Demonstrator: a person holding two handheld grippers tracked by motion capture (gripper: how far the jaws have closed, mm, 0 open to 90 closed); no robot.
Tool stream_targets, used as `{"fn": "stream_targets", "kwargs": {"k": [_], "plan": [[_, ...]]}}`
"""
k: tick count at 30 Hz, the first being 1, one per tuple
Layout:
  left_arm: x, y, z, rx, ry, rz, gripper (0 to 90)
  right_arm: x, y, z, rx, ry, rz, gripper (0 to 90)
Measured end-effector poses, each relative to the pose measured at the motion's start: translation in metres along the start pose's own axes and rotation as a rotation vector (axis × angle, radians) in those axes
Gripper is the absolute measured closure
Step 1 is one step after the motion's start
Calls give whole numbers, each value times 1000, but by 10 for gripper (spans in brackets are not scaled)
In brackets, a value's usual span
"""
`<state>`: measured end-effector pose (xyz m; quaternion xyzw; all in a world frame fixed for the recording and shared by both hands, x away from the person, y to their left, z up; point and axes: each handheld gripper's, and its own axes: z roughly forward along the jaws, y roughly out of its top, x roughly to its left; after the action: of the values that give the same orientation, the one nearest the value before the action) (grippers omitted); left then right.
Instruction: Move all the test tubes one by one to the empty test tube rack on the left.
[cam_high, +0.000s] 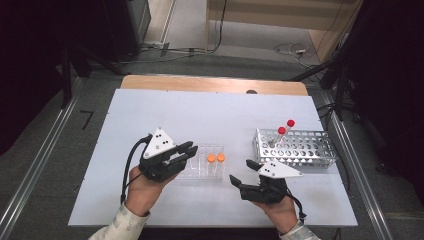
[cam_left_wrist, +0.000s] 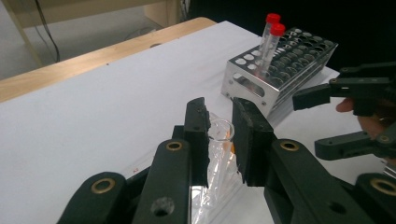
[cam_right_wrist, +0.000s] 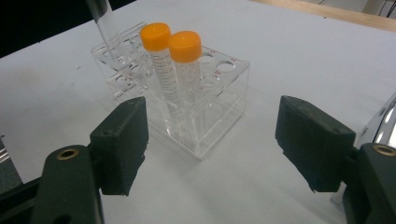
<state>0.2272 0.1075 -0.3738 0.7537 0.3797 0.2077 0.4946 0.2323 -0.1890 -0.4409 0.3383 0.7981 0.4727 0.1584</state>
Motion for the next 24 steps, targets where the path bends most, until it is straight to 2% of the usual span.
{"fn": "stream_targets", "kwargs": {"k": [4, 14, 24], "plan": [[1, -3, 5, -15, 16, 2, 769, 0, 0, 0, 3, 0, 2, 244], [-1, -17, 19, 23, 45, 33, 768, 0, 0, 0, -2, -1, -1, 244], [-5, -30, 27, 54, 50, 36, 759, -1, -1, 0, 0, -2, -6, 244]]}}
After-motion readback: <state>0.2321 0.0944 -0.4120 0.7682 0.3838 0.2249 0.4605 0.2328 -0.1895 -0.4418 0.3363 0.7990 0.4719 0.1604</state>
